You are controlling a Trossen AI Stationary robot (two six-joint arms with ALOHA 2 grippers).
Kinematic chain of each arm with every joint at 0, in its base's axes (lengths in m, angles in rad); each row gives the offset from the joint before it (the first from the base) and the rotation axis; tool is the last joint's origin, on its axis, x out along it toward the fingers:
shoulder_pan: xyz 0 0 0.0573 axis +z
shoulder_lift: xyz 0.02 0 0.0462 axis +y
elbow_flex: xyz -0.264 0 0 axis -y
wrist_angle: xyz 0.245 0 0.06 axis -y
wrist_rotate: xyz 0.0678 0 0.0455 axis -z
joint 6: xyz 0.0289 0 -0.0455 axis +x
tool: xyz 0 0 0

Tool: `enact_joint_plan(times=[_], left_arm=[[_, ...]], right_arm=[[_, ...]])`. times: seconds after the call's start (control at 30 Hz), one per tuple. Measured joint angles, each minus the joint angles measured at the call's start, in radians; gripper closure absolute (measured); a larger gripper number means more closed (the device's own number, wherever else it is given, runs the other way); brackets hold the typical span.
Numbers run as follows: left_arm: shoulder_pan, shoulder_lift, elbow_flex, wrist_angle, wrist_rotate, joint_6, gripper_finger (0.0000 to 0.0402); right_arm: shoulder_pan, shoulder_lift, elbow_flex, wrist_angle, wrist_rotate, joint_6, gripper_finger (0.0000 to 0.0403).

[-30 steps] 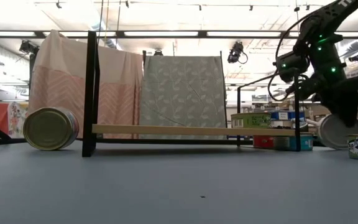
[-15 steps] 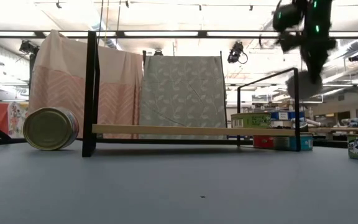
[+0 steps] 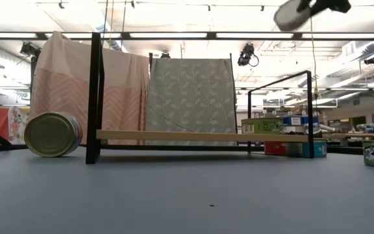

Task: Stack canned seafood by type on shelf
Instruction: Put the green tuna can on the shelf

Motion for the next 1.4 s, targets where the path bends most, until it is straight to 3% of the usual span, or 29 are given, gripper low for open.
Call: enact_joint_plan(times=[0.2, 0.57, 0.73, 1.03, 1.2, 1.4], left_arm=[[0.0, 0.0, 0.0, -0.016, 0.0, 0.003, 0.0149], [0.0, 0.0, 0.0, -0.067, 0.0, -0.008, 0.0149], [0.0, 0.0, 0.0, -0.067, 0.0, -0.006, 0.0149], [0.0, 0.0, 0.0, -0.067, 0.058, -0.004, 0.0149], [0.0, 0.0, 0.0, -0.067, 0.072, -0.009, 0.0149], [0.0, 0.0, 0.0, -0.067, 0.072, -0.011, 0.0149]], right_arm=[[0.143, 0.025, 0.0, 0.104, 0.024, 0.188, 0.0253], [0.5, 0.275, -0.001, 0.368, 0.144, 0.365, 0.0253], [0.599, 0.364, -0.002, 0.423, 0.299, 0.461, 0.0253], [0.712, 0.484, -0.002, 0.461, 0.703, 0.791, 0.0253], [0.753, 0.563, -0.002, 0.462, 0.804, 1.022, 0.0253], [0.807, 0.69, -0.002, 0.461, 0.842, 1.329, 0.0253]])
